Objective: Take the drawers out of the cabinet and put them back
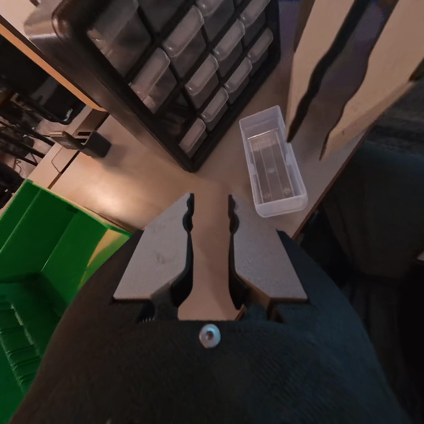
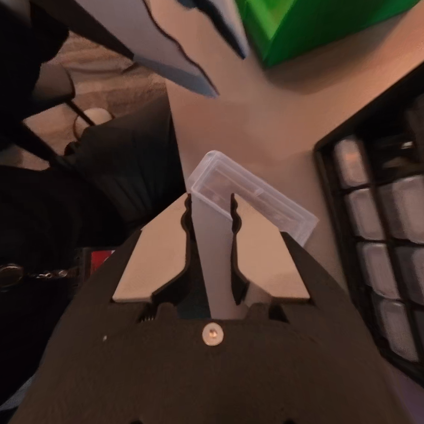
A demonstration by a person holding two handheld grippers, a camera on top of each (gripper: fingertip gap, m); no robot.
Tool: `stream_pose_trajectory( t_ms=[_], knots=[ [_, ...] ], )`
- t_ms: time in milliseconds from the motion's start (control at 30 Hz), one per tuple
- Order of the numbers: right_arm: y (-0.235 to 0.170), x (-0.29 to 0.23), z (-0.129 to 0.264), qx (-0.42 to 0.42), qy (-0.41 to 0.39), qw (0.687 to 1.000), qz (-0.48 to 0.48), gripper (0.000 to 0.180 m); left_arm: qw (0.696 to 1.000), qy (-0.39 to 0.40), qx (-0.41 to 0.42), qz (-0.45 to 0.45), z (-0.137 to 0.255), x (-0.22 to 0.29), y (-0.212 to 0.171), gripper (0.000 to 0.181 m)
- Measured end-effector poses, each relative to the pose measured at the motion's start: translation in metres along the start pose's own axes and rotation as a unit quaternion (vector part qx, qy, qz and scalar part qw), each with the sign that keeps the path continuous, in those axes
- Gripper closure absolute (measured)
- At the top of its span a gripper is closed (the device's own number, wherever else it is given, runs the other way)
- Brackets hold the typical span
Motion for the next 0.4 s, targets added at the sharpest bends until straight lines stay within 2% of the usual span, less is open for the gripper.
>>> stream_pose_trajectory(
  t_ms=[100, 300, 400],
  knots=[
    [-0.008, -0.003, -0.022, -0.022, 0.037, 0.999, -0.026, 0.152, 1.000, 0.013, -0.003, -0.003, -0.001, -0.006, -0.002, 0.153],
    [-0.010, -0.002, -0.035, -0.014, 0.074, 0.994, -0.078, 0.149, 0.999, 0.029, 0.019, 0.018, 0.008, -0.023, 0.001, 0.156],
    [-0.007, -0.006, -0.057, -0.040, 0.057, 0.995, -0.066, 0.144, 0.999, 0.031, 0.020, 0.022, 0.007, -0.027, 0.001, 0.156]
  ],
)
Point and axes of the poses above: each gripper's, where its closed fingertips meet, z back along the fingers, y out of its top, x = y × z across the jaws, the point moved 2 cm from there along z, back along the fingers, and after that the axes turned 12 degrees about z, right-handed, at the moved point
